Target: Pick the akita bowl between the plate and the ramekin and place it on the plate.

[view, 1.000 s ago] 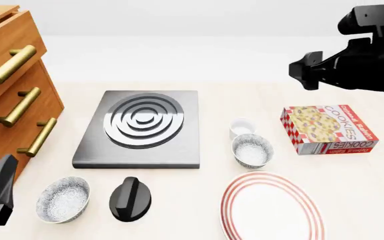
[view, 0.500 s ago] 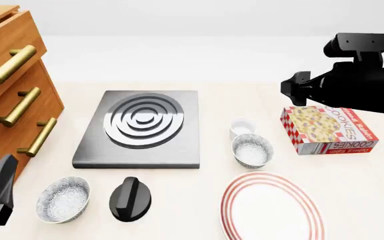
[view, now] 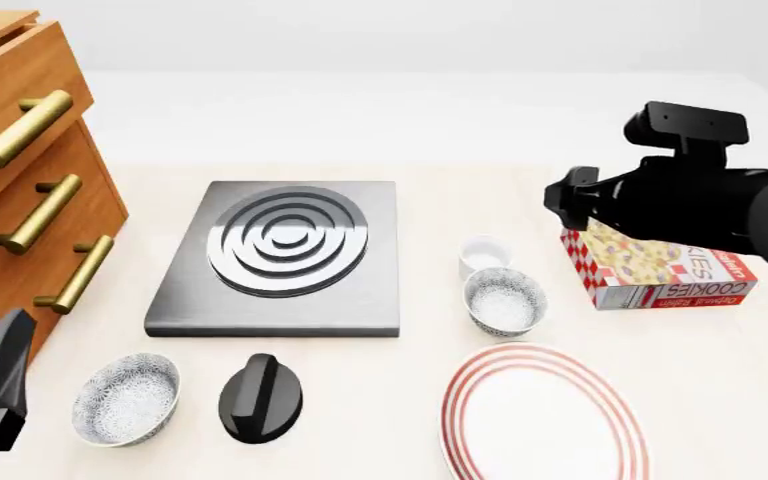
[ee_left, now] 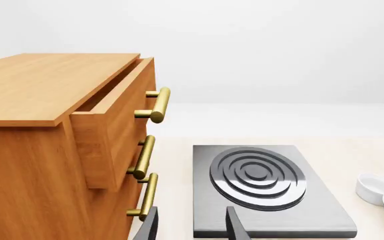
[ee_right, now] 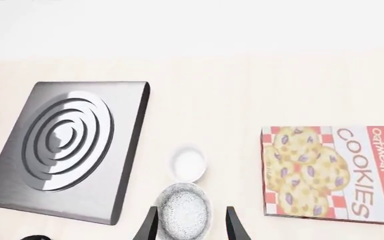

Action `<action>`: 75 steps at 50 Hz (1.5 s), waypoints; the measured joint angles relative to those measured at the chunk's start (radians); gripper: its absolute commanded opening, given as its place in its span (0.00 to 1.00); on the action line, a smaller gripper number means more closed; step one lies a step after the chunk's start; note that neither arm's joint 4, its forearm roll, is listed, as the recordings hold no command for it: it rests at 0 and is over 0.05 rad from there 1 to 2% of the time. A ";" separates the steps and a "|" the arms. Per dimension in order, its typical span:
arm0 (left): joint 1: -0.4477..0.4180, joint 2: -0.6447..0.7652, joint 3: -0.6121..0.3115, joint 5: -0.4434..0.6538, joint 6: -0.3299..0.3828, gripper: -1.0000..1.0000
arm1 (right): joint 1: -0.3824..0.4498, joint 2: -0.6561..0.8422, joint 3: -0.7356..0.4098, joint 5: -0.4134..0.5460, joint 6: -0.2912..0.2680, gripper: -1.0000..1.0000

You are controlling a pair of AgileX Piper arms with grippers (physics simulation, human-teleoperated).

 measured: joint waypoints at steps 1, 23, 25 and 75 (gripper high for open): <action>0.000 0.000 0.000 0.000 0.000 1.00 | -0.001 0.003 0.003 -0.004 0.002 1.00; 0.000 0.000 0.000 0.000 0.000 1.00 | -0.049 0.059 0.079 -0.087 -0.005 1.00; 0.000 0.000 0.000 0.000 0.000 1.00 | -0.052 0.070 0.083 -0.097 -0.006 1.00; 0.000 0.000 0.000 0.000 0.000 1.00 | -0.033 0.251 0.140 -0.257 0.022 1.00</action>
